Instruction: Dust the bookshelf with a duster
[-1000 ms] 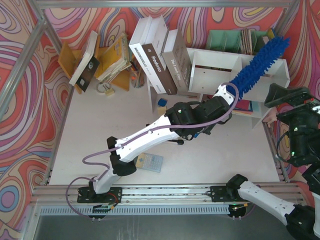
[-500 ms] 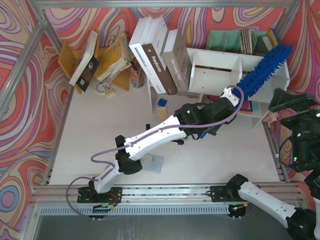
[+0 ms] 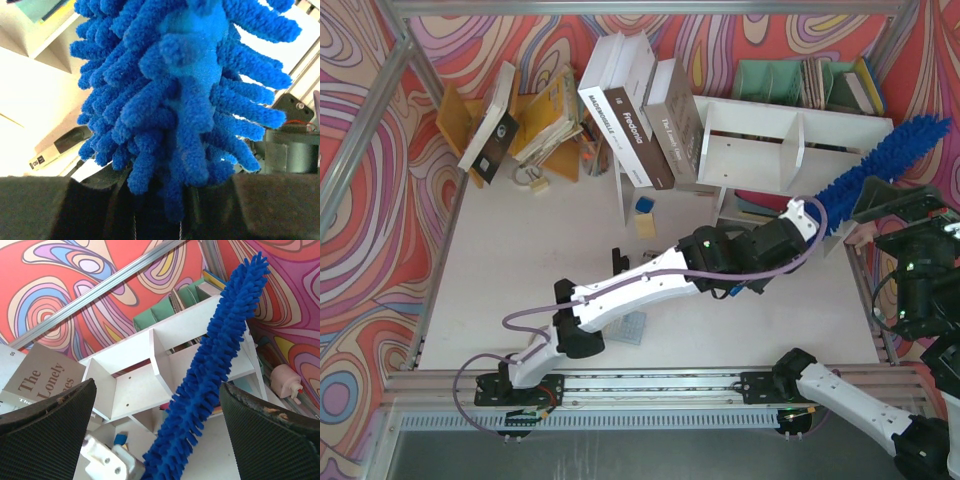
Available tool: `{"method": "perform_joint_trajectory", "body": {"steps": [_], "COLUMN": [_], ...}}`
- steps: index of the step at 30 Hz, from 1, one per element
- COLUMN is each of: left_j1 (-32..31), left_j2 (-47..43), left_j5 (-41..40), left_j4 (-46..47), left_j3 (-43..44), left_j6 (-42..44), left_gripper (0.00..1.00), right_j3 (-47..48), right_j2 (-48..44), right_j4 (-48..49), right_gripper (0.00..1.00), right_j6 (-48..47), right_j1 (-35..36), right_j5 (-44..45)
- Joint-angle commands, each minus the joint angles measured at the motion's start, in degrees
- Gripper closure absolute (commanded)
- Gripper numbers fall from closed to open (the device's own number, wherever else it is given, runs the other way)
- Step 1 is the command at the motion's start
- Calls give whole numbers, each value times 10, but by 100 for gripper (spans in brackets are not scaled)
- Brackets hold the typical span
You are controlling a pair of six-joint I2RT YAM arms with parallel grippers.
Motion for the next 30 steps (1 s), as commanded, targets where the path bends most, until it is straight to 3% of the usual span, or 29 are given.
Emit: {"method": "perform_joint_trajectory", "body": {"steps": [1,10,13,20,30], "left_j1": [-26,-44,-66,-74,-64], "left_j2": [-43,-194,-229,-250,-158], "left_j5": [-40,-66,-94,-128,-153], "left_j4": [14,147,180,166,103], "left_j3": [-43,-296,-342,-379,-302], "left_j6": [18,-23,-4,-33,-56], "left_gripper": [100,100,100,100,100], "right_j3": [-6,-24,-23,-31,-28], "right_j2": [-7,-16,-16,-24,-28], "right_j4": [21,20,15,13,-2], "right_gripper": [1,1,1,1,1], "right_j6": [-7,3,4,13,25], "right_j1": [0,0,0,0,0], "right_j5": [15,15,19,18,17]}}
